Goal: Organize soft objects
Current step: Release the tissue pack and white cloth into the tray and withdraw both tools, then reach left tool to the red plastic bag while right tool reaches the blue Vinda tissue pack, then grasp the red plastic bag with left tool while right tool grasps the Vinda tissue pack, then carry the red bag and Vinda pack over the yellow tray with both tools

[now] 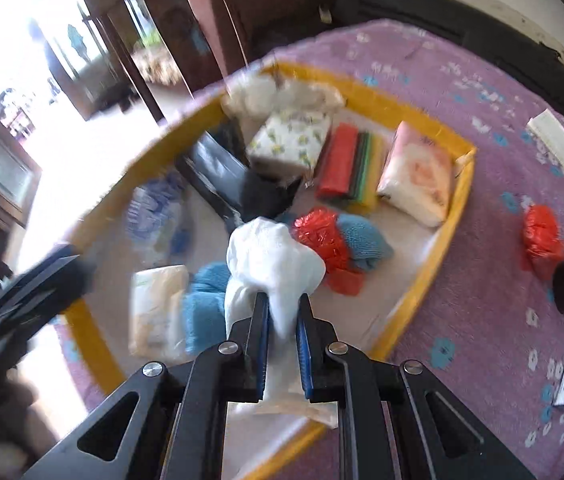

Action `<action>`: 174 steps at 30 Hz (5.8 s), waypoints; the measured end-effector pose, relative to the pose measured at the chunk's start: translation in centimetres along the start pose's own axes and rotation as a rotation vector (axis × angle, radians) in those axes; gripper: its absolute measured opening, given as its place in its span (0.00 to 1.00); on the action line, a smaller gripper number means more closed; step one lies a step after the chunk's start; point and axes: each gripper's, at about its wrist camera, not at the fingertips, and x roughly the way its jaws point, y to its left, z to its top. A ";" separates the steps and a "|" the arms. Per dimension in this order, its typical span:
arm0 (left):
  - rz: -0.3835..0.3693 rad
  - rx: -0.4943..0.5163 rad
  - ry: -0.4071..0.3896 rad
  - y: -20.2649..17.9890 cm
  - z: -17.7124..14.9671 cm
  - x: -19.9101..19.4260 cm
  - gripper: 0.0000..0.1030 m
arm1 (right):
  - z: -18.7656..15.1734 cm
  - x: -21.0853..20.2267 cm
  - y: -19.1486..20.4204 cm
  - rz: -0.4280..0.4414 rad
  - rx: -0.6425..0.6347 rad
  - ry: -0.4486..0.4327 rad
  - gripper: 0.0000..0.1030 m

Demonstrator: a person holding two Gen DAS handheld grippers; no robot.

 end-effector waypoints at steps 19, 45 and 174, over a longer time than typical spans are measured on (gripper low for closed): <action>0.001 0.053 -0.007 -2.9 -0.5 -0.8 0.76 | -3.8 -8.9 -6.2 -0.061 0.056 -0.273 0.69; -0.095 0.383 0.188 -16.3 -7.3 2.8 0.81 | -16.2 -12.0 -29.2 -0.206 0.555 -0.302 0.75; -0.218 0.364 0.261 -19.0 -9.4 8.2 0.28 | -21.5 -11.0 -19.0 -0.200 0.336 -0.180 0.75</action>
